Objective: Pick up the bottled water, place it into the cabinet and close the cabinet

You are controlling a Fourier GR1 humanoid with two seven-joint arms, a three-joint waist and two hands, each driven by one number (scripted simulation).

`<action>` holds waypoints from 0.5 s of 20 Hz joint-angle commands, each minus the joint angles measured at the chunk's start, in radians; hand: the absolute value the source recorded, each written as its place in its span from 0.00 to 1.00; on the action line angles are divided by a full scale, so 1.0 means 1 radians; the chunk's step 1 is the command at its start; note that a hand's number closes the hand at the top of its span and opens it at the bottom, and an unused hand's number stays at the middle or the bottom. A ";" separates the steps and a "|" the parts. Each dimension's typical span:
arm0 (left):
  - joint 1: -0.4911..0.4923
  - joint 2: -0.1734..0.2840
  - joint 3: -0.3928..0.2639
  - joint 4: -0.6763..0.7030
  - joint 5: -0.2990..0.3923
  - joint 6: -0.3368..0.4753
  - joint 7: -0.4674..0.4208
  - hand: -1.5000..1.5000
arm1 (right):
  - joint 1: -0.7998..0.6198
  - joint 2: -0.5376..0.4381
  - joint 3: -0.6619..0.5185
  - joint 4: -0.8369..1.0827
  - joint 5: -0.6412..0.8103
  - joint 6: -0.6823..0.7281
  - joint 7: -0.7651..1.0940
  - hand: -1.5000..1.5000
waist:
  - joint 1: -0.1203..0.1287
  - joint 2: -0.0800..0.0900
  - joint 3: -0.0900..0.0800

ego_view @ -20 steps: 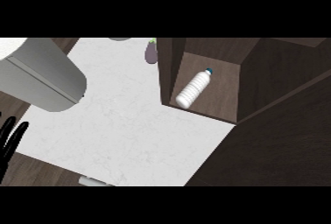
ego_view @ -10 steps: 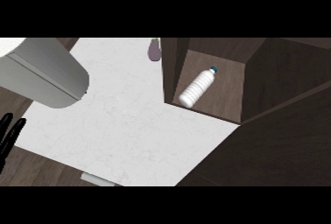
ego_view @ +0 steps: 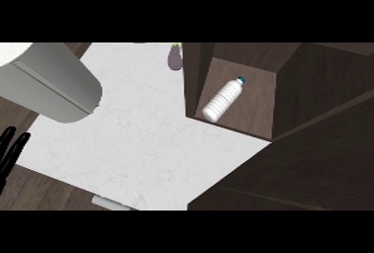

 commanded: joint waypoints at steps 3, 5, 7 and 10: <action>-0.011 0.001 0.004 0.009 0.008 -0.003 0.005 0.00 | -0.167 0.096 -0.030 0.140 0.001 -0.078 0.127 1.00 | -0.001 -0.006 0.003; -0.011 0.002 0.008 0.023 0.009 -0.010 0.004 0.00 | -0.227 0.118 -0.048 0.201 -0.014 -0.085 0.159 1.00 | -0.003 -0.006 0.004; -0.004 0.006 0.009 0.026 0.013 -0.015 0.008 0.00 | -0.290 0.152 -0.065 0.269 -0.027 -0.101 0.189 1.00 | -0.003 -0.012 0.007; -0.025 -0.002 0.014 0.038 0.021 -0.006 0.007 0.00 | -0.392 0.209 -0.073 0.360 -0.049 -0.117 0.232 1.00 | -0.011 -0.010 0.008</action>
